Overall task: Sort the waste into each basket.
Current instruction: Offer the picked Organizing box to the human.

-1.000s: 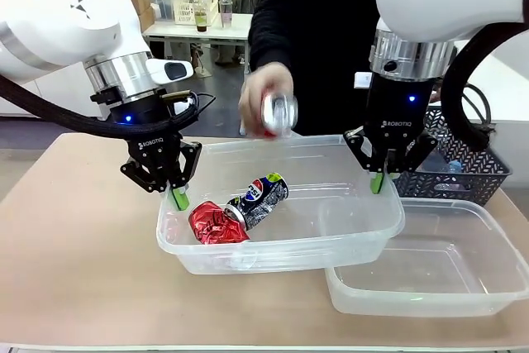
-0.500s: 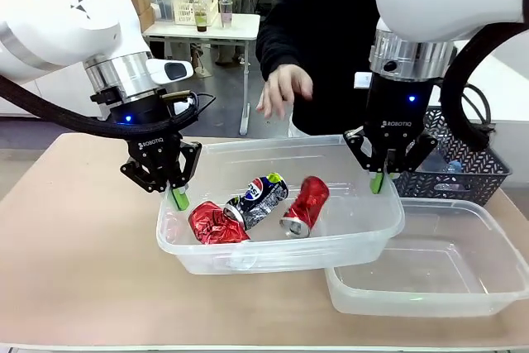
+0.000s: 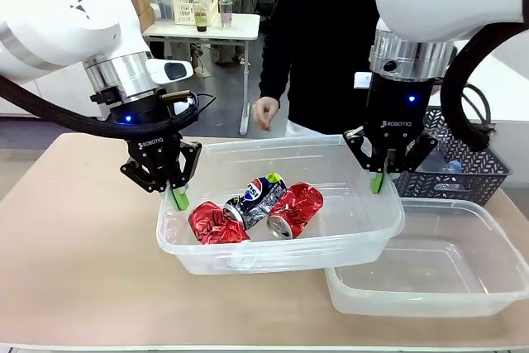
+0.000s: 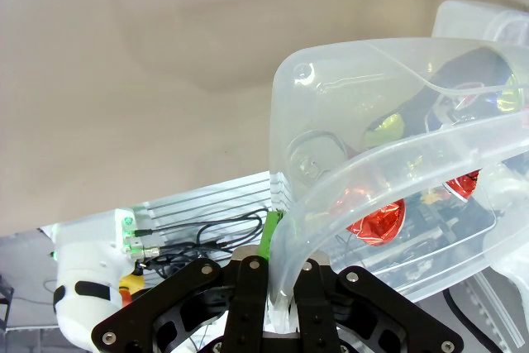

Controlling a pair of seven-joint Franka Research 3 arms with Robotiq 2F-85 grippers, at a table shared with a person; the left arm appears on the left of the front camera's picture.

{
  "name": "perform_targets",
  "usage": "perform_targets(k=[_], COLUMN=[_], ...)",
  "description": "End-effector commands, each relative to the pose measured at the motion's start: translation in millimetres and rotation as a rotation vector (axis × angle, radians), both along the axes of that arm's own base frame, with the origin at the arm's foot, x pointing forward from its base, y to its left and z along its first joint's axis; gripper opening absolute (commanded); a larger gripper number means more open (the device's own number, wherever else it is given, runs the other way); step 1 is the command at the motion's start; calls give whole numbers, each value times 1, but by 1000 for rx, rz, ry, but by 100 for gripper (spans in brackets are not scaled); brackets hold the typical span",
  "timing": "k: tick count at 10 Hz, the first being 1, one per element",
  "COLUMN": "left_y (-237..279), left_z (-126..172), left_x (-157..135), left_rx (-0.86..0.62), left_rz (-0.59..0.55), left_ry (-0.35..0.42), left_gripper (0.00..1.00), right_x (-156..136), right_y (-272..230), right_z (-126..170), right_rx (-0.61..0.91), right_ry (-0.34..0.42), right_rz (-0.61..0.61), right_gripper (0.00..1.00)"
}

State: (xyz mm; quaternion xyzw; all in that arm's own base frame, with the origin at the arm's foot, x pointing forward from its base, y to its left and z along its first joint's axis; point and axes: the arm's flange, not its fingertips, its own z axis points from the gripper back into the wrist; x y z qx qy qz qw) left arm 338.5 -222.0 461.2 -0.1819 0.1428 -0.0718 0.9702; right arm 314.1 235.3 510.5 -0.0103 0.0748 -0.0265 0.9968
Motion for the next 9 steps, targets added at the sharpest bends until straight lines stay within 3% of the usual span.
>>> perform_targets(k=[1, 7, 9], left_y=[-1, 0, -8], left_z=[3, 0, 29], left_x=[-5, 0, 39], left_rx=[-13, 0, 26], left_rz=[-1, 0, 41], left_ry=[10, 0, -43], left_gripper=[4, 4, 4], right_x=[-1, 0, 55], right_y=[-2, 0, 6], right_z=[-1, 0, 30], right_rx=[7, 0, -12], right_ry=[-12, 0, 22], right_rz=[-8, 0, 42], right_gripper=[6, 6, 6])
